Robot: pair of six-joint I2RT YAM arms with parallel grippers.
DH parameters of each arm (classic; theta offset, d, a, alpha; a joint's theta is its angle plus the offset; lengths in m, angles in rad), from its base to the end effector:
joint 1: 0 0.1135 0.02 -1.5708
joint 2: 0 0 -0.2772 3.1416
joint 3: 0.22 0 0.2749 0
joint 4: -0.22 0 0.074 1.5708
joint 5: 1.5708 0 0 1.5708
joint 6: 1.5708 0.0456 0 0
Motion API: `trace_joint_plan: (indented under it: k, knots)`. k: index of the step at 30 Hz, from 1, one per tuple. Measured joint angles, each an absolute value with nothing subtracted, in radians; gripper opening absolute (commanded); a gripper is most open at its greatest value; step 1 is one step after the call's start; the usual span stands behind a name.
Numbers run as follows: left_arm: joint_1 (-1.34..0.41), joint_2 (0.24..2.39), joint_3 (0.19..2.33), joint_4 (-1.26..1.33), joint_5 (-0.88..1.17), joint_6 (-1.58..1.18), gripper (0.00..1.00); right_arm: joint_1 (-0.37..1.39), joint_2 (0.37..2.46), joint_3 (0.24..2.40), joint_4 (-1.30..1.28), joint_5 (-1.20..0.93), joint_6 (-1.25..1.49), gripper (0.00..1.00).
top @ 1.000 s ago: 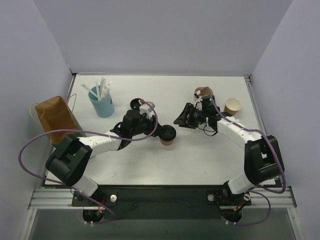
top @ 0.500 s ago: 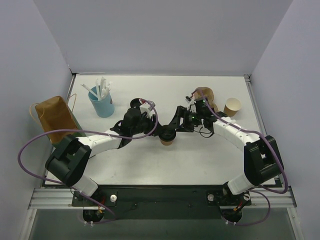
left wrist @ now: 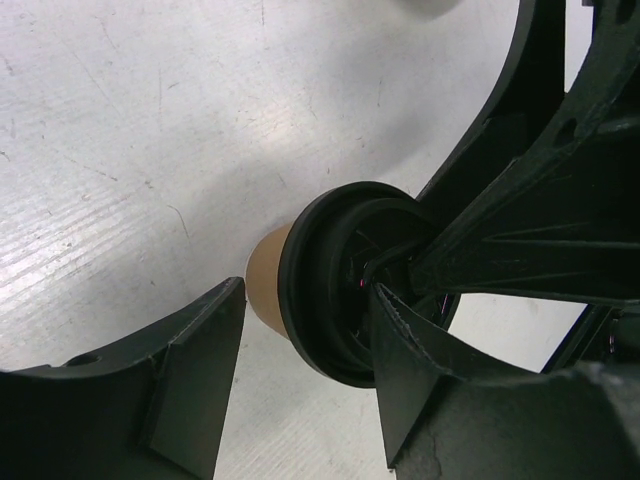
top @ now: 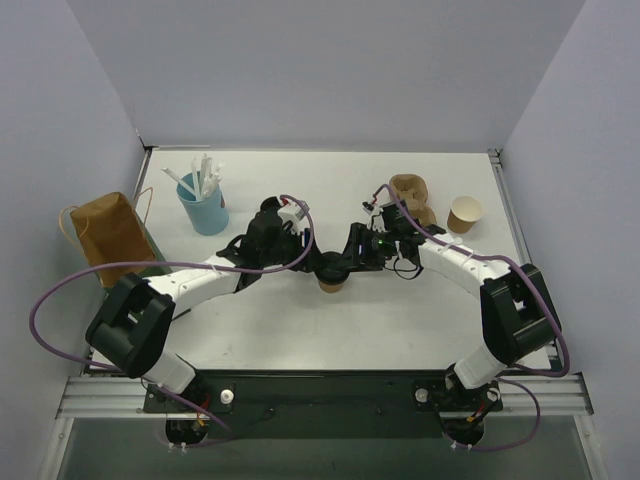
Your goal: Pack the takeout coffee
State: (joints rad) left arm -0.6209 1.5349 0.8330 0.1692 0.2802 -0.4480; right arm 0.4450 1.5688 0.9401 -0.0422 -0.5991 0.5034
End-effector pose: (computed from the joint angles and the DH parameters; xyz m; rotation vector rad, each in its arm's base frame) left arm 0.2815 -0.2169 0.2033 0.3691 2.1918 -0.9136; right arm 0.3131 0.1778 0.2120 -0.2811 2.3537 1.1613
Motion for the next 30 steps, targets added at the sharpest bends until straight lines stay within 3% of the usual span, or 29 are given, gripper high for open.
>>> trace_joint_plan:
  k: [15,30]
  knots:
    - [-0.539,1.521,0.796,0.162,0.349,-0.466,0.53,0.442,1.58,0.941,-0.015,-0.626,0.503,0.4]
    - [-0.551,1.522,0.688,0.36,0.323,-0.54,0.45,0.422,1.576,0.922,0.012,-0.629,0.522,0.36]
